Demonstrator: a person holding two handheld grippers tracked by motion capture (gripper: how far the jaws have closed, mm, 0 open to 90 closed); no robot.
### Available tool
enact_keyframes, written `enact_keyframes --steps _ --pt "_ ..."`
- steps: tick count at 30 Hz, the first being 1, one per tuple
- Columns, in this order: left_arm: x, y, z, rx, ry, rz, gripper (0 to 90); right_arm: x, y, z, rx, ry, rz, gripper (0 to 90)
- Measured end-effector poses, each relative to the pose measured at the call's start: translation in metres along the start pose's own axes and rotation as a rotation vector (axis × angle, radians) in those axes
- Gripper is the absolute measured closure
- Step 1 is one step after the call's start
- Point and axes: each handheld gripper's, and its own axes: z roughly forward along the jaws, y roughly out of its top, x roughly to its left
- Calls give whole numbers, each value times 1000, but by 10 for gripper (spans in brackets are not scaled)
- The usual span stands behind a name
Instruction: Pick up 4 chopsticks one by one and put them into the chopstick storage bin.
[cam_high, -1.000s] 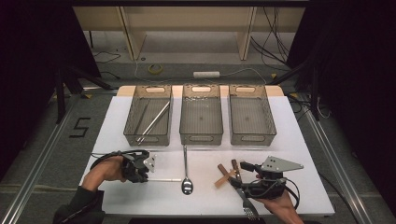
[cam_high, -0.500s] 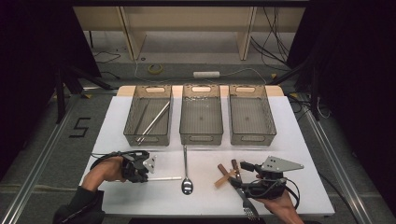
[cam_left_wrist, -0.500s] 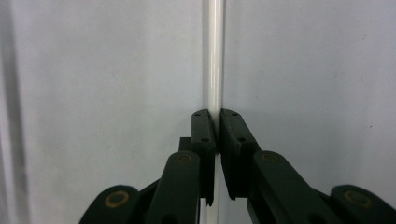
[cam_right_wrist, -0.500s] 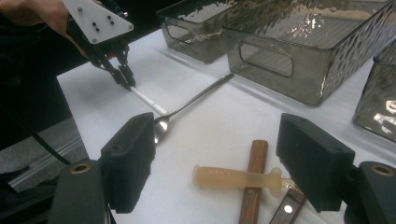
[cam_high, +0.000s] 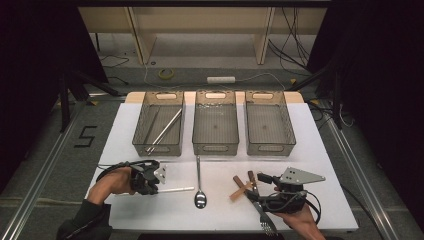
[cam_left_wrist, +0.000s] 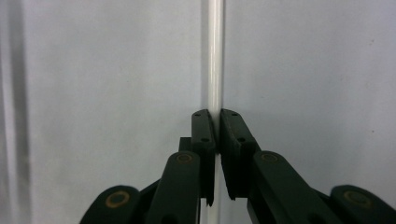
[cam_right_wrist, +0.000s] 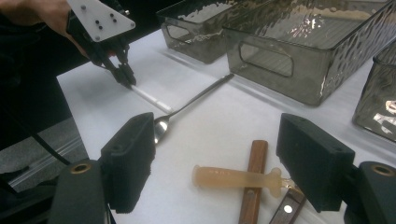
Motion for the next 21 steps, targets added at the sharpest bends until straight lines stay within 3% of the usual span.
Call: enact_keyframes --steps 8,21 --pt "2 -1 -6 -10 30 -54 841 0 0 1 -1 -1 -2 292" --pt "5 3 -20 -95 77 -155 841 -1 0 0 -1 1 4 292"
